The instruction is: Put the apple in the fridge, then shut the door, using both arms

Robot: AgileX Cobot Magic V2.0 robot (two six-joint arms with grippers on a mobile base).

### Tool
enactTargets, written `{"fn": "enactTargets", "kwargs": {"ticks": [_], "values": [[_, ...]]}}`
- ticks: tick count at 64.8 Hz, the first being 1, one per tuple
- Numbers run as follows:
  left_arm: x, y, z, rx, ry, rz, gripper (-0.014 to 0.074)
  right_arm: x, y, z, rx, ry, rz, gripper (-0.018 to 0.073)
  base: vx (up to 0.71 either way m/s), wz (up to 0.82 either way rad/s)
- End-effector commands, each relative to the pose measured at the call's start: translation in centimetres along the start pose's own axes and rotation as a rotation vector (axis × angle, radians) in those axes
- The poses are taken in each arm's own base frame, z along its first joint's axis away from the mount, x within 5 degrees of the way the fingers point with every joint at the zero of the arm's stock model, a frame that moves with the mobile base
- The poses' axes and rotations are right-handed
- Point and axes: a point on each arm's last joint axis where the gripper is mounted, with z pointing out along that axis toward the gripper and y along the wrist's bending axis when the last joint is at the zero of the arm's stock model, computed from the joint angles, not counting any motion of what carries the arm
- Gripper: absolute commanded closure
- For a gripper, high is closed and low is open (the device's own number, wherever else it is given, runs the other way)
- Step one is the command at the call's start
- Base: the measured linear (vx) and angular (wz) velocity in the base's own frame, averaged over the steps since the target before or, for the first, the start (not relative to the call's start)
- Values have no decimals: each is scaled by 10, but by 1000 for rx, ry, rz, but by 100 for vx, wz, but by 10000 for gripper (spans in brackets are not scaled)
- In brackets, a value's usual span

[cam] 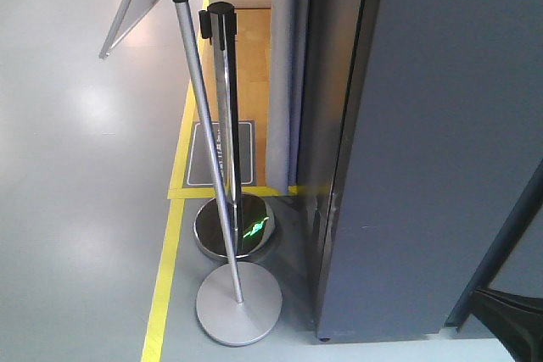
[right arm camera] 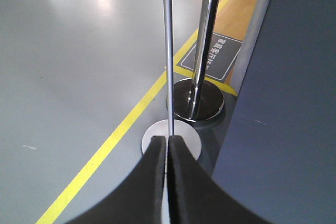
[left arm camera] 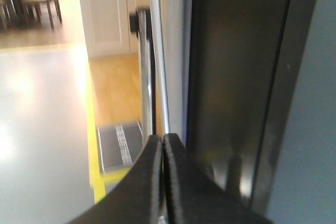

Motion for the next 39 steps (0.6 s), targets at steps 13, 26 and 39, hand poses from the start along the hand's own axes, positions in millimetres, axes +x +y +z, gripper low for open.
{"fn": "enactTargets", "kwargs": {"ticks": [13, 26, 39], "values": [[3, 9, -11, -126, -95, -16, 603, -11, -2, -3, 20, -56, 11, 561, 0, 0], [7, 15, -12, -226, -54, 8, 603, -11, -2, -3, 19, -55, 11, 561, 0, 0], [8, 19, -13, -295, -38, 80, 603, -11, -2, -3, 20, -56, 11, 561, 0, 0]]}}
